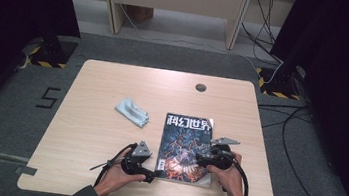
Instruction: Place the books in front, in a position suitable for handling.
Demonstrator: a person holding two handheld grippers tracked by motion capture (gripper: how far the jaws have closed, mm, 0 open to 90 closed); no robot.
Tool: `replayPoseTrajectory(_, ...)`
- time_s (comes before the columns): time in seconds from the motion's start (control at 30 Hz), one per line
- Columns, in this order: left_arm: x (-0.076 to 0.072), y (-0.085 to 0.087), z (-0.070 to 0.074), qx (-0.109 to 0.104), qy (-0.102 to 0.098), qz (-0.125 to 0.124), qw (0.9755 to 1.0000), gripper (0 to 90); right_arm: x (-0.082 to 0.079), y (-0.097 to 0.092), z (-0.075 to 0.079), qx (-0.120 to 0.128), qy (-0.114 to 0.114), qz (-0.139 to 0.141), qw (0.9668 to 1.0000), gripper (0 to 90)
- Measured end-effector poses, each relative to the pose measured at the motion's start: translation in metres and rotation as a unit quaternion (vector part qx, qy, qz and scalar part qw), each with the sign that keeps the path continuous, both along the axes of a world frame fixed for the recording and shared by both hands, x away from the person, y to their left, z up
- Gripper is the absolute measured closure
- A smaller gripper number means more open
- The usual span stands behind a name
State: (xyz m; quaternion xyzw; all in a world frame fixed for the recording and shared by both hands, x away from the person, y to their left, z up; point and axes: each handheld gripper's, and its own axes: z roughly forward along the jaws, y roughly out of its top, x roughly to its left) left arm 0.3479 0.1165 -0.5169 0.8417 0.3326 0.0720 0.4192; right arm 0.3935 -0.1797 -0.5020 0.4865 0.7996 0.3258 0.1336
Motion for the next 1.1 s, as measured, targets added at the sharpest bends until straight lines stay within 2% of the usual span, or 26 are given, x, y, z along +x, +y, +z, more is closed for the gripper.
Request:
replayPoseTrajectory(0.23,-0.005,0.004,0.002,0.011,-0.002,-0.009,0.9999,23.1,-0.001,0.014,-0.001,0.006,-0.002,0.011,0.9999,29.1)
replayPoseTrajectory(0.43,-0.01,0.012,0.003,0.017,0.002,-0.01,0.9998,26.4,-0.004,0.026,0.0,0.0,0.0,0.017,0.9999,29.0)
replayPoseTrajectory(0.6,-0.016,0.019,0.005,0.03,0.005,0.001,0.9995,27.3,-0.006,0.035,-0.002,0.003,-0.001,0.029,0.9996,28.2)
replayPoseTrajectory(0.73,-0.016,0.028,0.005,0.03,0.01,0.01,0.9995,27.0,-0.006,0.043,-0.002,0.005,-0.001,0.032,0.9995,28.2)
replayPoseTrajectory(0.87,-0.017,0.028,0.005,0.034,0.008,0.019,0.9992,24.9,-0.004,0.047,-0.002,0.003,-0.003,0.032,0.9995,27.9)
replayPoseTrajectory(0.97,-0.016,0.028,0.005,0.038,0.007,0.018,0.9991,24.6,-0.003,0.048,-0.002,0.004,-0.004,0.031,0.9995,27.7)
replayPoseTrajectory(1.1,-0.02,0.026,0.006,0.039,-0.004,0.013,0.9992,29.2,-0.002,0.048,-0.002,0.003,0.0,0.031,0.9995,27.6)
